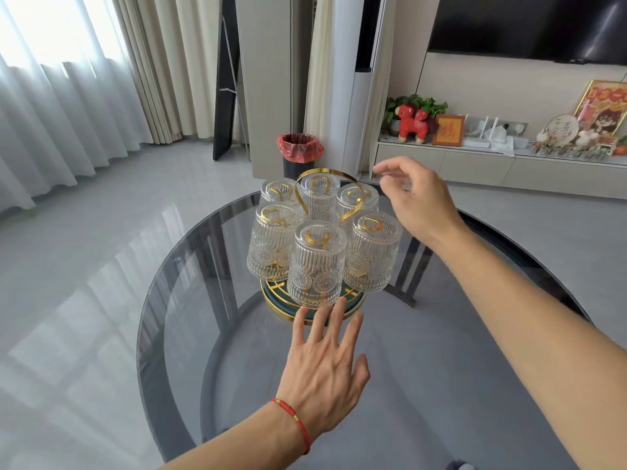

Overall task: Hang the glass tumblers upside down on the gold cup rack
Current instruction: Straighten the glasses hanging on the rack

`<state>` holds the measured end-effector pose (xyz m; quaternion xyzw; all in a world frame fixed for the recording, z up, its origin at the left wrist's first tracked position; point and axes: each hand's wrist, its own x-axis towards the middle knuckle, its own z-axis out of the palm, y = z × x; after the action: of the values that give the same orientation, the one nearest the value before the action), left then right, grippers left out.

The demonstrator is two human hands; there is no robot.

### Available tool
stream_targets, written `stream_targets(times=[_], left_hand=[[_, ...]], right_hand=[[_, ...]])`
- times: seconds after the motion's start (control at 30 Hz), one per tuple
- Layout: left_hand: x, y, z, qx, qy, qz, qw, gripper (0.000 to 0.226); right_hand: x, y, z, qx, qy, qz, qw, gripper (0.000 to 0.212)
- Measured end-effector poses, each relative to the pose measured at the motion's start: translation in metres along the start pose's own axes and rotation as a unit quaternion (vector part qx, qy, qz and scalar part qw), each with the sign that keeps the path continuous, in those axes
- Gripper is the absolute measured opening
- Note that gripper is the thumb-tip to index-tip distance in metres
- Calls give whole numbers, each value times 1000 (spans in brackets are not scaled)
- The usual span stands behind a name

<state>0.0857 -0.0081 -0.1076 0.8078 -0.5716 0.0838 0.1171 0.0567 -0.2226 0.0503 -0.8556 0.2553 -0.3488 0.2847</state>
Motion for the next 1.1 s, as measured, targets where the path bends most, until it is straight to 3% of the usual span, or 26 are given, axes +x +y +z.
stream_targets(times=[0.13,0.2,0.27,0.63,1.1], left_hand=[[1,0,1,3,4,1,1000,58],[1,0,2,3,8,3,1000,57],[1,-1,2,3,13,4,1000,57],[1,-1,6,-18,28,-3,999,56],[2,-1,8,-10,27,-5,1000,54]], right_hand=[[38,-6,17,36,-145,149,978,20],[47,-2,22,49,-173,183,967,16],[49,2,22,80,-188,215,955,28],[53,10,15,62,-165,256,951,42],[55,19,14,9,-97,226,969,35]])
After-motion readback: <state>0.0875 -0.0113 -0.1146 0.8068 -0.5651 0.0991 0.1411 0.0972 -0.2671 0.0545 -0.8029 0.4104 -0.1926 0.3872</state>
